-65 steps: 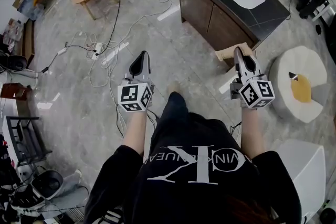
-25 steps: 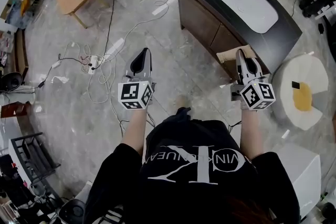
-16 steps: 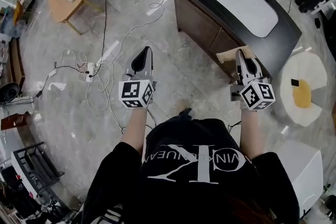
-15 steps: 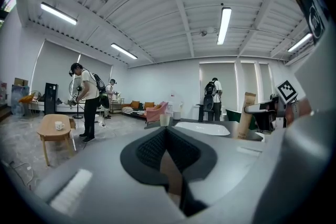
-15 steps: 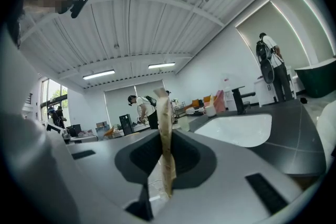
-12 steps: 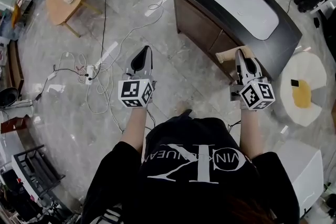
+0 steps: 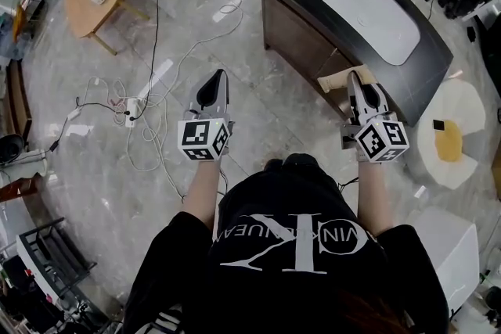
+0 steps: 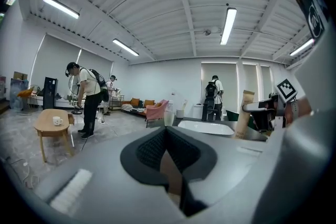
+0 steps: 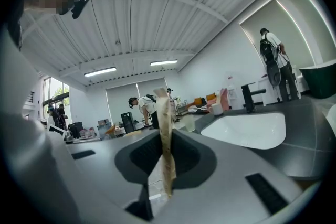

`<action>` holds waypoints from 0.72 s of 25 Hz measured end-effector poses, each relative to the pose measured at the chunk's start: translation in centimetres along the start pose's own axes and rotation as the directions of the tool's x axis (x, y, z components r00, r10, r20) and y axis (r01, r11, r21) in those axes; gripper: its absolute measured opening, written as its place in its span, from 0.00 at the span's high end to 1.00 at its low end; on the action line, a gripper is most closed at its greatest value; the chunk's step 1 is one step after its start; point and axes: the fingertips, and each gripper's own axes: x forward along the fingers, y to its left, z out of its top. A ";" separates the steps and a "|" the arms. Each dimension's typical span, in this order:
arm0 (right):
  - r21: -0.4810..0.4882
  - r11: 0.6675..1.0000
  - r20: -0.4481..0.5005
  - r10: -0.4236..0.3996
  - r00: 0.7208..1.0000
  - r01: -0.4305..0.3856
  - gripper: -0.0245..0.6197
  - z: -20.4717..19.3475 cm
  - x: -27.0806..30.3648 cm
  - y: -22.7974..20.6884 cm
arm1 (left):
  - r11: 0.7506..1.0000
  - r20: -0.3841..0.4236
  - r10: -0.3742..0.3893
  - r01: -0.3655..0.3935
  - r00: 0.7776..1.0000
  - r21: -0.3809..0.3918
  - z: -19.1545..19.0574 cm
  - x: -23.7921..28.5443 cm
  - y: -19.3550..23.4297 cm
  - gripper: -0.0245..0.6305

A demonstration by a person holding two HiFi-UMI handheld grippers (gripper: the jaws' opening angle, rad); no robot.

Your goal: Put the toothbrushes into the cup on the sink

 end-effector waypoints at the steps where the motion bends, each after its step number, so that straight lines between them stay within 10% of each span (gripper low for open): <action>1: -0.002 1.000 0.001 0.001 1.000 -0.001 0.88 0.1 0.2 0.1 | 1.000 0.000 0.004 -0.004 1.000 -0.005 0.0 0.1 0.3 0.95; 18: 0.032 0.998 0.017 0.060 0.998 -0.061 0.88 1.7 8.5 -1.9 | 0.997 0.000 0.073 -0.073 0.997 -0.020 0.8 5.2 4.6 0.95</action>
